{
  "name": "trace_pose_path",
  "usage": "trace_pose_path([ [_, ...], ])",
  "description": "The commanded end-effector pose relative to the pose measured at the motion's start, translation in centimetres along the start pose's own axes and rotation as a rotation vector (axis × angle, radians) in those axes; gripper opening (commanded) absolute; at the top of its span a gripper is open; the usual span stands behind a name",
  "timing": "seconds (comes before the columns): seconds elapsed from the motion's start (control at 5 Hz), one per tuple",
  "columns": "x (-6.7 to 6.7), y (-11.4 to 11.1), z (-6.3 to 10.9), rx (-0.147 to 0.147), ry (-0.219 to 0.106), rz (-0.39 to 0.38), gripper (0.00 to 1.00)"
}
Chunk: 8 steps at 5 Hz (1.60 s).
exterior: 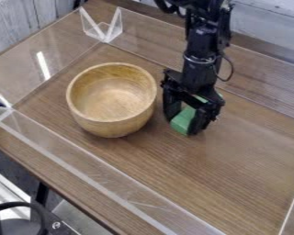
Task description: Put the green block in the brown bowl
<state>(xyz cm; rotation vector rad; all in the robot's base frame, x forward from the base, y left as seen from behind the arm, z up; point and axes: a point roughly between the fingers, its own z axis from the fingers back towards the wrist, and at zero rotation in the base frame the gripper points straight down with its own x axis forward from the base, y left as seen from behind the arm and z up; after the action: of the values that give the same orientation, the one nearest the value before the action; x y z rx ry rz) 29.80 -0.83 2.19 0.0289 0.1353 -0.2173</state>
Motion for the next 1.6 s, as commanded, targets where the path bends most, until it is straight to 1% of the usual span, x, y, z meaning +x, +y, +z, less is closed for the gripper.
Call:
trace_pose_path([
  [0.0,1.23,0.23,1.03,0.028,-0.057,-0.017,1.00],
  [0.4,1.65,0.59,0.66,0.046,-0.065,-0.031,1.00],
  [1.4,1.14,1.12,0.08,0.041,-0.017,-0.035,1.00],
])
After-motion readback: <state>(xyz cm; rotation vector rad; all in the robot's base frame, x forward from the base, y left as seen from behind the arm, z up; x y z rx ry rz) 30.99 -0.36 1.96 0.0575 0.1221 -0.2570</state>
